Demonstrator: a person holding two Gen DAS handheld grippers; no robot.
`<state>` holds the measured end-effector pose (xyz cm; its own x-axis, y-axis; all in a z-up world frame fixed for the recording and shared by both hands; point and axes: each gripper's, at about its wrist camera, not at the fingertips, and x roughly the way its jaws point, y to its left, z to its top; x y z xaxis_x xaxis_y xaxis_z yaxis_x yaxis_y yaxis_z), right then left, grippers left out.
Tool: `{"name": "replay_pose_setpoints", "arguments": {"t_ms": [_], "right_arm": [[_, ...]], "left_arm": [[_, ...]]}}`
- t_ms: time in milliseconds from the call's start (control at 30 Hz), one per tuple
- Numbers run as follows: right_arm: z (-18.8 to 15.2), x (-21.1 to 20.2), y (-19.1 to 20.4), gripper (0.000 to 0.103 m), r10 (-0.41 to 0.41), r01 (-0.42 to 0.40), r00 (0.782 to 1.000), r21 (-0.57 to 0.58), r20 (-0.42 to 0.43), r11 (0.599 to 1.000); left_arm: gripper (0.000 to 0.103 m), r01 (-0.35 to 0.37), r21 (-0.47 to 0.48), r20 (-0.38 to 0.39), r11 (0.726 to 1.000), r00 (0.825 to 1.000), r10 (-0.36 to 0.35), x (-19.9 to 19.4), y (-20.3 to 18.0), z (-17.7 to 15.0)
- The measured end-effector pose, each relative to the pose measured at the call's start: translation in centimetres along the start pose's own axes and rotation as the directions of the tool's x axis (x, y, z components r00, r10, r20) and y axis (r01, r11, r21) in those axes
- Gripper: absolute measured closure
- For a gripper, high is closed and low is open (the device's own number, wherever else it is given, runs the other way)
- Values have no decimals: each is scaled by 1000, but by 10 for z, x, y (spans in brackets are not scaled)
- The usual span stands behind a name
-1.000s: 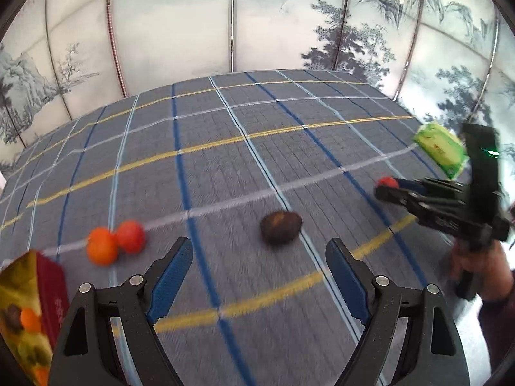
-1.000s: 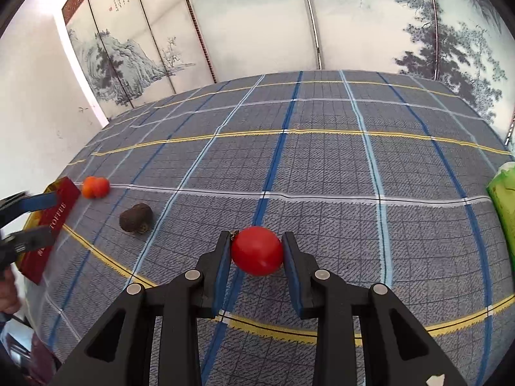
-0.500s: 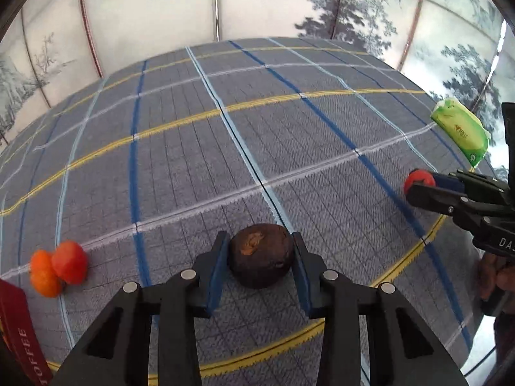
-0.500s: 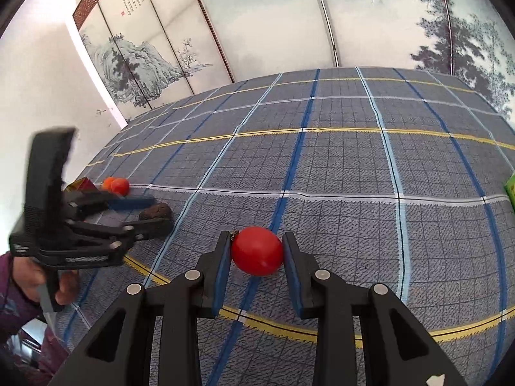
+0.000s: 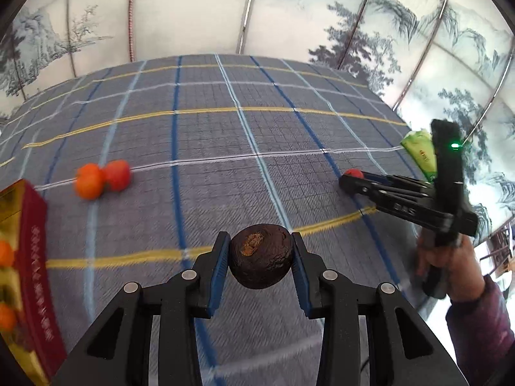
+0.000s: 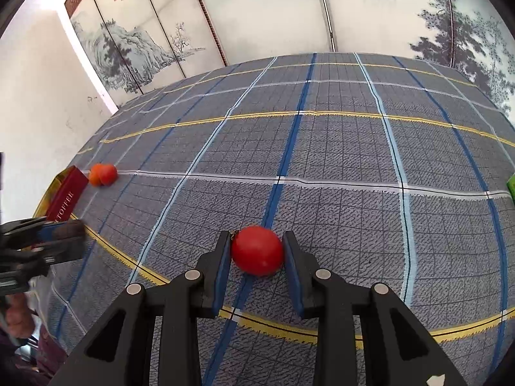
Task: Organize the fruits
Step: 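Carry the dried fruit over the tin with the left gripper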
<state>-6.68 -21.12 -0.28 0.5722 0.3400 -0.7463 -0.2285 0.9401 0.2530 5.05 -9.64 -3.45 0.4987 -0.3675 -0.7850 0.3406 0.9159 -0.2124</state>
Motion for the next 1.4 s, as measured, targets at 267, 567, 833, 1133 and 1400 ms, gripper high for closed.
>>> {"name": "replay_pose_setpoints", "arguments": {"t_ms": [267,567,833,1133,1400], "right_arm": [[0,2,10,73,-65,64,998,-51,-6,997],[-1,3,13,74,-85,84,996,-61,-7,995],[-2,4,20,73,-127,125,992,-97,-9,987],[-3,6,26,71,-153,150,988,-125,-11,981],[-3,6,27,70,-158,156,987,-131,-10,979]], "left_arm": [[65,-117,-31,88,993,989,119,-66,40,-21],[65,-326,-106,145,939,930,339,-109,104,-50],[65,-446,-144,139,884,875,464,-116,140,-72],[65,-488,-169,93,856,857,507,-103,170,-83],[64,-515,-171,58,840,846,530,-91,183,-84]]}}
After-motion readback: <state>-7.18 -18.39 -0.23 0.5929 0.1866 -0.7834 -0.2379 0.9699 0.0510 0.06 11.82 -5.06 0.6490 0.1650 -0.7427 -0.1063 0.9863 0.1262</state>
